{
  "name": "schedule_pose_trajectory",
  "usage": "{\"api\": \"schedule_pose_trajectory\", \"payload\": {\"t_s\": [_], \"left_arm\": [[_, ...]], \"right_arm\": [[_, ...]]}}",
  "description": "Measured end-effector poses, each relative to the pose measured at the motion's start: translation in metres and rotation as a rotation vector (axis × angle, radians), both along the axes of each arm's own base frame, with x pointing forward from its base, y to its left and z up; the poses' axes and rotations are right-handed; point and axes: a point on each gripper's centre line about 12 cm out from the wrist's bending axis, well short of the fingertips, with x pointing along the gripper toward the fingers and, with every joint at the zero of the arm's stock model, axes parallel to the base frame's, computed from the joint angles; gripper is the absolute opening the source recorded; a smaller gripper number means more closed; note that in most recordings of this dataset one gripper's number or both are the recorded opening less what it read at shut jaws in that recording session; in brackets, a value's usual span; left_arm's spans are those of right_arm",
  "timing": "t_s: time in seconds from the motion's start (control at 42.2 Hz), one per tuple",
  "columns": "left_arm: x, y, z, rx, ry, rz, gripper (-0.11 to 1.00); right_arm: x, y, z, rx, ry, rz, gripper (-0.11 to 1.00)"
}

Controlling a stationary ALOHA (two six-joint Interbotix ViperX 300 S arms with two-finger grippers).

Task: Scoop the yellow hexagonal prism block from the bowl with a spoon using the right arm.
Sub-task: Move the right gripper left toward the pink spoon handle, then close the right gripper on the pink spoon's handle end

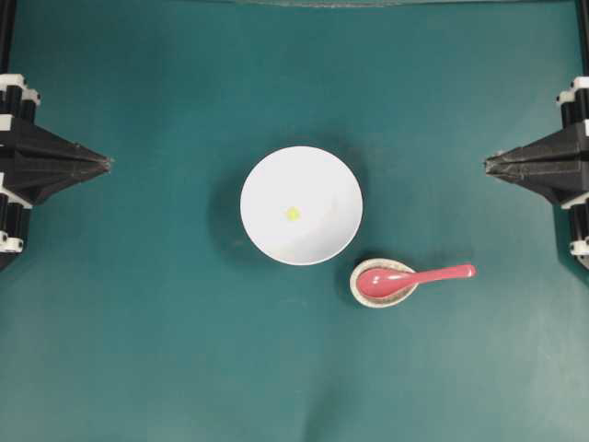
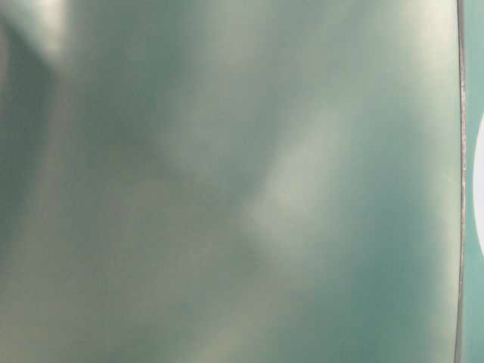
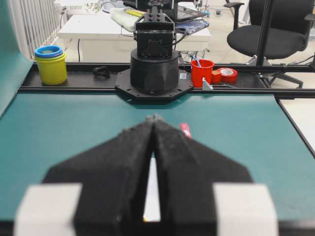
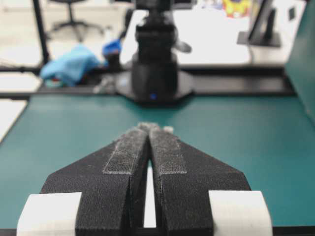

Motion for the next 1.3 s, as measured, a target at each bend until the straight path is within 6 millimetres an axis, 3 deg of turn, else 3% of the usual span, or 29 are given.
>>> {"api": "schedule_pose_trajectory", "payload": {"t_s": [0.545, 0.617, 0.806, 0.901, 1.304], "left_arm": [[0.001, -0.002, -0.003, 0.001, 0.021, -0.012, 0.0], [0.001, -0.002, -0.003, 0.001, 0.025, -0.012, 0.0], [0.001, -0.002, -0.005, 0.002, 0.038, -0.011, 0.0], [0.001, -0.002, -0.005, 0.002, 0.041, -0.011, 0.0], [0.001, -0.002, -0.006, 0.002, 0.048, -0.011, 0.0]], "right_arm": [[0.01, -0.001, -0.02, 0.007, 0.083, -0.003, 0.01], [0.013, -0.001, -0.025, 0.011, 0.09, -0.003, 0.08], [0.022, 0.002, -0.038, 0.027, 0.124, 0.007, 0.46], [0.027, 0.004, -0.048, 0.036, 0.155, 0.011, 0.57], [0.036, 0.022, -0.107, 0.107, 0.26, 0.049, 0.58]]}}
